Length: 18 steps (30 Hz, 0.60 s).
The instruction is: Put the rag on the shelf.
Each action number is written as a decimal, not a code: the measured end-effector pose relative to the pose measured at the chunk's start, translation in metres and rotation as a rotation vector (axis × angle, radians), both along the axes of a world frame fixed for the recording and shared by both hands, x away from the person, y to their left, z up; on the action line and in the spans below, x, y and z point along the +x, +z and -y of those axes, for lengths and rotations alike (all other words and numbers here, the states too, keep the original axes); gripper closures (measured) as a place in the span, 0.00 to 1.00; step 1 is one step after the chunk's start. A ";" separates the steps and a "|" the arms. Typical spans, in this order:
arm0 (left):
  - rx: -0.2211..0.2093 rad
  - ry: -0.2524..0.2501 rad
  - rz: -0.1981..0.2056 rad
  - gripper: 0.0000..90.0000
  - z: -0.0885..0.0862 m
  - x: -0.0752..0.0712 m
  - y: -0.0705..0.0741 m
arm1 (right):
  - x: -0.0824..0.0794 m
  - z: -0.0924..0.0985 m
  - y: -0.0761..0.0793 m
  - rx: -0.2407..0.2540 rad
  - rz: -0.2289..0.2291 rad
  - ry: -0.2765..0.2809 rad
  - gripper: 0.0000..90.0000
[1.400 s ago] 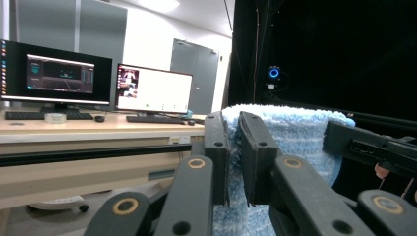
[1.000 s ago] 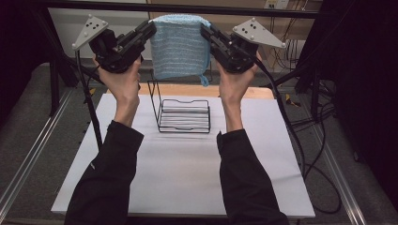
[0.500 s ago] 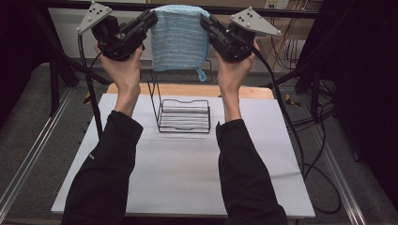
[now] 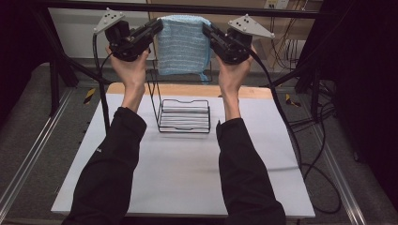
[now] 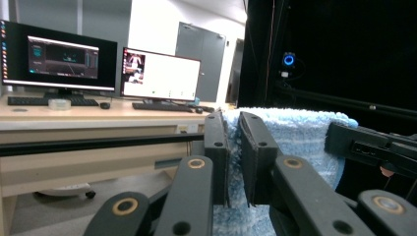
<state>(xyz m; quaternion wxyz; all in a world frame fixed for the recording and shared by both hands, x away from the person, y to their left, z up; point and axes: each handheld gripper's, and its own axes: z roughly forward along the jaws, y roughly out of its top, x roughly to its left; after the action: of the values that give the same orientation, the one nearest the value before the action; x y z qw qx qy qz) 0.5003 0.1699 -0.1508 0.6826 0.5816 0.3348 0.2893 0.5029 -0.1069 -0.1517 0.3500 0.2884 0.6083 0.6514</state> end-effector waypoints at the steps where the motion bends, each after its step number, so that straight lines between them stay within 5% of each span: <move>1: 0.005 -0.001 -0.005 0.91 0.001 0.001 -0.002 | 0.001 0.001 -0.003 -0.003 -0.005 -0.003 0.91; 18: 0.052 -0.025 -0.043 0.91 -0.001 0.005 -0.025 | 0.000 0.003 -0.029 -0.034 -0.048 0.002 0.92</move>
<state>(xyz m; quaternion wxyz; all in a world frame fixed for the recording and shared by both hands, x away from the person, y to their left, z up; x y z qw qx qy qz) 0.5053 0.1706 -0.1761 0.6634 0.6095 0.3345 0.2766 0.5031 -0.1100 -0.1808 0.3394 0.2974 0.6278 0.6342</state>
